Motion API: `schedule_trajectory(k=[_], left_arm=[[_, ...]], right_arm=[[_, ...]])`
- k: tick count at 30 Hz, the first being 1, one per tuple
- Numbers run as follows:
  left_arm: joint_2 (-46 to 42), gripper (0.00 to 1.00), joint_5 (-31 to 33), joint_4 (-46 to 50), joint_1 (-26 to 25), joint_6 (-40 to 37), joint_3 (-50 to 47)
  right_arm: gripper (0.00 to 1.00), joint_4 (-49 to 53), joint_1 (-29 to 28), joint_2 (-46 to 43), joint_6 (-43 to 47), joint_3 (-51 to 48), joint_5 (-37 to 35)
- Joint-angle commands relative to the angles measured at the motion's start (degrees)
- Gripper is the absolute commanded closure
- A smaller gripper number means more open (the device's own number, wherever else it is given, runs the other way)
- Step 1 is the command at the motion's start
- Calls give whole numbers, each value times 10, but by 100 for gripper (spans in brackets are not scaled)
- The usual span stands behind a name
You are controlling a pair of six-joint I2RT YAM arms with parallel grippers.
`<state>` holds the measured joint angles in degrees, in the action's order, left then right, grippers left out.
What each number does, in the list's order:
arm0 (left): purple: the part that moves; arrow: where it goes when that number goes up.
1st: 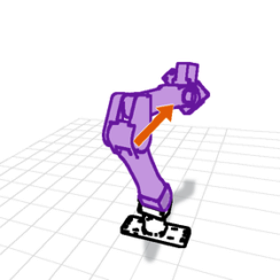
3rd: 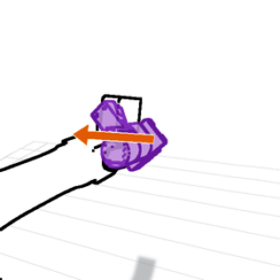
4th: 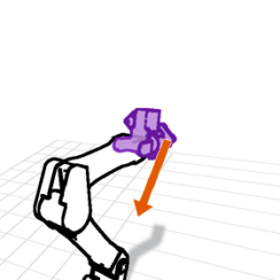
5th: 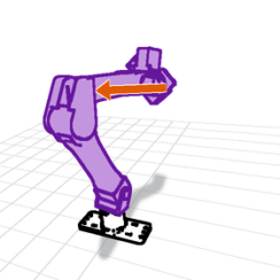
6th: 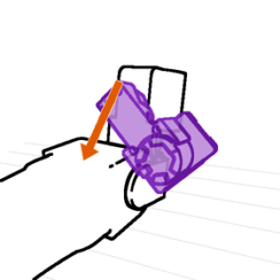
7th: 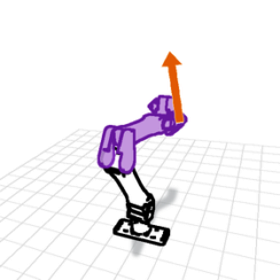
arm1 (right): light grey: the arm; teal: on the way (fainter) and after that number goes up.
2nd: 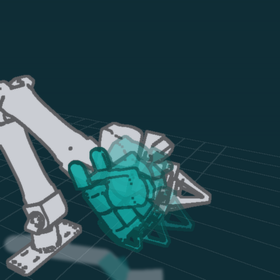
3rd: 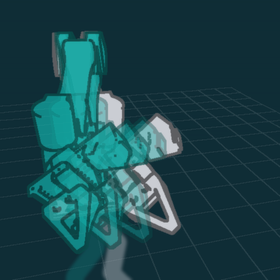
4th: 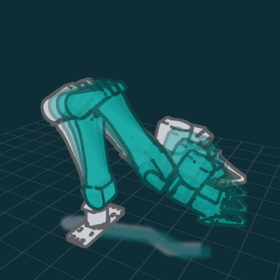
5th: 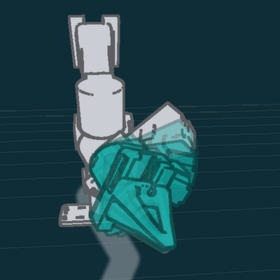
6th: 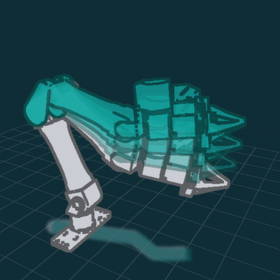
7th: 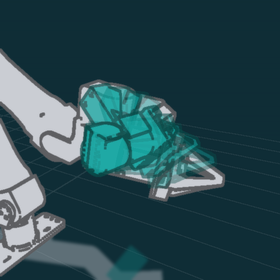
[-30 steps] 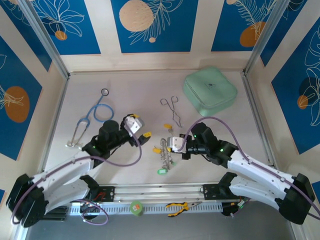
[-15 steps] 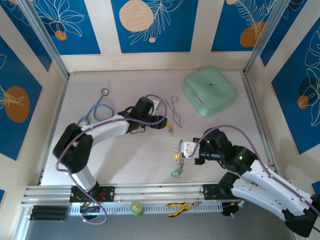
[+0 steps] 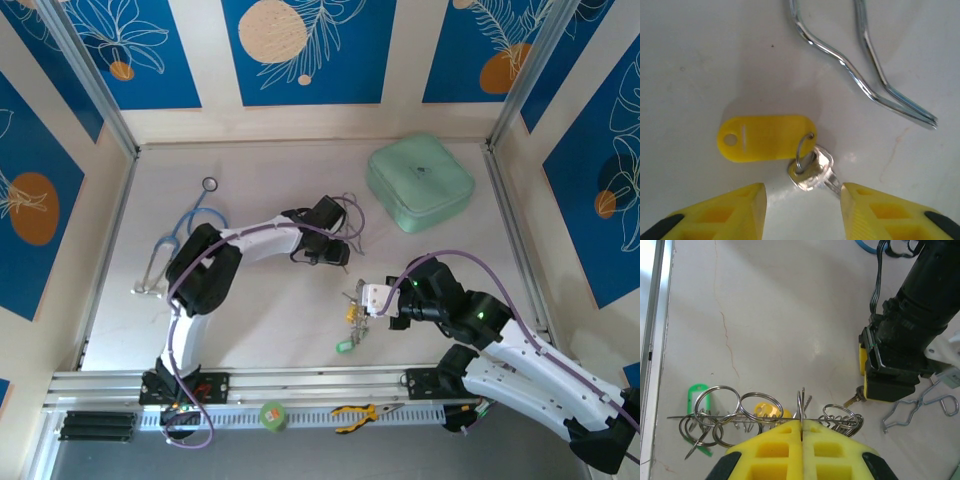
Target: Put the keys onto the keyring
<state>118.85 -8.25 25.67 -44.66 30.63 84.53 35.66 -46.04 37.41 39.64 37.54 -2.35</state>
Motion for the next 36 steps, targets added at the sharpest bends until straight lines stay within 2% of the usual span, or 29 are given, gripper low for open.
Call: schedule_trajectory(k=[1, 21, 30, 36], left_arm=[[18, 61, -20, 13, -2, 10, 28], [50, 78, -14, -11, -2, -2, 47], [44, 100, 2, -16, -2, -21, 37], [-6, 100, 37, -10, -2, -31, -22]], right_arm=[[100, -20, 3, 1, 8, 6, 18], [100, -26, 9, 2, 6, 5, 27], [100, -26, 10, 2, 4, 4, 29], [100, -24, 10, 2, 4, 5, 29]])
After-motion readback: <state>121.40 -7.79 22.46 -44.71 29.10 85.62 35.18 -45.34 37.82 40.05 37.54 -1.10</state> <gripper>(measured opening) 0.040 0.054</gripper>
